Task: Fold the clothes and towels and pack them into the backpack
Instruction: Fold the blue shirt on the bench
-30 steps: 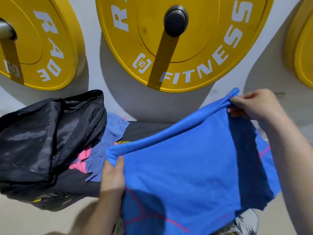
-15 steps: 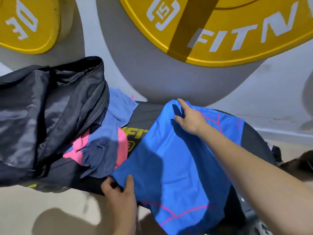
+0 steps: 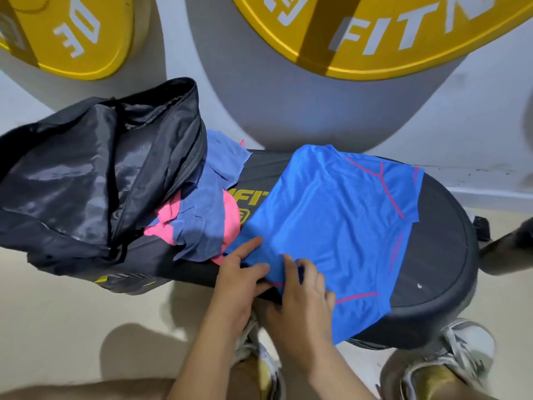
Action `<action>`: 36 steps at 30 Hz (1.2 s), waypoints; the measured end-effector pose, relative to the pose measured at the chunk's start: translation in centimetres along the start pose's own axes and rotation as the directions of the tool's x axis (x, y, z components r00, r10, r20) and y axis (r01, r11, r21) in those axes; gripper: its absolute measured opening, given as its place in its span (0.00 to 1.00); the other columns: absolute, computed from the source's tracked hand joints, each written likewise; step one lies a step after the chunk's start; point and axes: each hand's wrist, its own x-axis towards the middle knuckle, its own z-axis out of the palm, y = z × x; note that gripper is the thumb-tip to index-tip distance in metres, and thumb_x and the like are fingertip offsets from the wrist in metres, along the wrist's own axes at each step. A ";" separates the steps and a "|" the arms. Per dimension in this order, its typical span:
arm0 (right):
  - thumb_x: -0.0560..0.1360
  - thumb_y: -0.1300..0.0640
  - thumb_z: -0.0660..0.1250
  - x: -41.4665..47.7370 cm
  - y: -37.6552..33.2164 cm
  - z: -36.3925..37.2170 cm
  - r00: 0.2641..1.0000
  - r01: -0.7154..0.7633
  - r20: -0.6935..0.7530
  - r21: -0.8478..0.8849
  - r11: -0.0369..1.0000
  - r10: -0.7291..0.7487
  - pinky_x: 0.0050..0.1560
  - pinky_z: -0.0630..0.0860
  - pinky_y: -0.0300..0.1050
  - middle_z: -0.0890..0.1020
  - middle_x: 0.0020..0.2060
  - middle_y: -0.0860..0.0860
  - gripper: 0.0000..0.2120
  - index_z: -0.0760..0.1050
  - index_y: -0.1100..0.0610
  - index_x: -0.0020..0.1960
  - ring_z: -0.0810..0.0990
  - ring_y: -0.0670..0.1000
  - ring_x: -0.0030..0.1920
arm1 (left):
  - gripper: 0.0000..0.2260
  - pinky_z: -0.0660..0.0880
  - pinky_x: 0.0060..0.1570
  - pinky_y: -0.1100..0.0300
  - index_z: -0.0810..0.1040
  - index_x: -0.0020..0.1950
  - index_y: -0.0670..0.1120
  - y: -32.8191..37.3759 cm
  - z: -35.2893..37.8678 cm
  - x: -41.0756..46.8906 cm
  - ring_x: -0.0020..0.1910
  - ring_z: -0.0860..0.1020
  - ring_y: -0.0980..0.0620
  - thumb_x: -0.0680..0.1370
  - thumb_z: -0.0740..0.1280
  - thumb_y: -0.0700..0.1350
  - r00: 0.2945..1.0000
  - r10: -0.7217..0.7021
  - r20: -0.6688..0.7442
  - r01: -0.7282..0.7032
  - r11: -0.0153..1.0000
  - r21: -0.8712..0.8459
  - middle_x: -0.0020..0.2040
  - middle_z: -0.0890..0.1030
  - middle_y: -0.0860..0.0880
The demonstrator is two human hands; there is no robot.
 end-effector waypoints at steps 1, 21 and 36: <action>0.58 0.44 0.74 0.1 -0.1 0.7 0.996 -0.021 -0.085 0.028 0.999 0.023 0.42 0.71 0.51 0.73 0.57 0.50 0.36 0.68 0.47 0.65 0.75 0.54 0.54 | 0.21 0.81 0.42 0.53 0.77 0.61 0.44 0.2 0.1 -0.3 0.43 0.81 0.46 0.74 0.60 0.25 1.000 0.001 0.015 -0.001 1.000 0.000 0.51 0.77 0.43; 0.70 0.62 0.63 -2.3 8.4 -7.7 0.980 0.145 0.126 0.080 0.986 -0.154 0.43 0.73 0.44 0.81 0.41 0.45 0.17 0.77 0.45 0.53 0.77 0.50 0.45 | 0.07 0.72 0.52 0.59 0.83 0.50 0.52 1.5 -4.0 -0.8 0.54 0.77 0.49 0.74 0.69 0.45 0.954 0.228 0.193 -0.237 0.182 0.954 0.51 0.82 0.50; 0.69 0.61 0.71 -1.5 13.6 -13.6 0.858 -0.149 0.512 0.322 0.935 -0.040 0.39 0.71 0.42 0.75 0.31 0.47 0.05 0.75 0.58 0.40 0.72 0.46 0.33 | 0.06 0.71 0.37 0.59 0.80 0.34 0.49 2.5 -4.6 -2.7 0.35 0.76 0.53 0.69 0.71 0.50 0.919 -0.129 0.373 -0.356 0.140 0.924 0.37 0.78 0.49</action>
